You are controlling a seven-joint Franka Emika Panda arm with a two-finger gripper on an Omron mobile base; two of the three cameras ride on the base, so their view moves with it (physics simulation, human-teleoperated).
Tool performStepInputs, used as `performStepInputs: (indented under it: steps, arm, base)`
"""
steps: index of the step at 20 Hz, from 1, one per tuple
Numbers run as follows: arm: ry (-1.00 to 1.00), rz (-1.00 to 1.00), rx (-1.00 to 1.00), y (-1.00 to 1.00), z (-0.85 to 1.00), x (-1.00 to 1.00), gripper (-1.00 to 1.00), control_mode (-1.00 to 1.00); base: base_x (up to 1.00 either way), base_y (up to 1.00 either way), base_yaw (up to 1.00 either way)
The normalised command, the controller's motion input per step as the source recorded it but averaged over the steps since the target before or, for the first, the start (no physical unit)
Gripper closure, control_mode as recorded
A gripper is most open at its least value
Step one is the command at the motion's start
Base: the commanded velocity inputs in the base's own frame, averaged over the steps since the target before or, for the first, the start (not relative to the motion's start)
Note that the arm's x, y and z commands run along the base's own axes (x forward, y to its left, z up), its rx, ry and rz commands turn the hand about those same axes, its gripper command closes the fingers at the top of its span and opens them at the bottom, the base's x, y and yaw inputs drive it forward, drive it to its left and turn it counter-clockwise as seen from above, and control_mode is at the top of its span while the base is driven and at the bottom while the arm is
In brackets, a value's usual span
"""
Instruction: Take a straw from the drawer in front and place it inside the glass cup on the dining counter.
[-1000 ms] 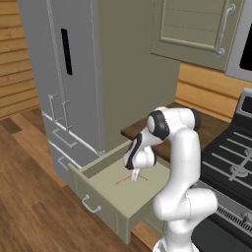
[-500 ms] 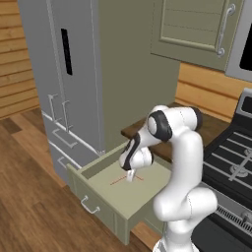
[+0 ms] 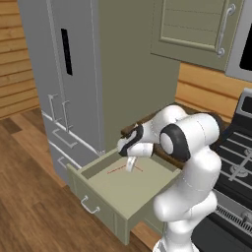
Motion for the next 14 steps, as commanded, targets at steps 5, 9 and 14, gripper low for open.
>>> performStepInputs:
  steps: [5, 9, 14]
  arm:
    - [0.11, -0.01, 0.07, 0.07, 1.00, 0.05, 1.00, -1.00]
    - [0.10, -0.05, -0.02, 0.00, 1.00, -0.02, 1.00, -1.00]
    - [0.11, -0.07, -0.08, -0.03, 1.00, -0.18, 1.00, -1.00]
  base:
    - [0.00, 0.00, 0.00]
    - [0.00, 0.00, 0.00]
    - [0.00, 0.00, 0.00]
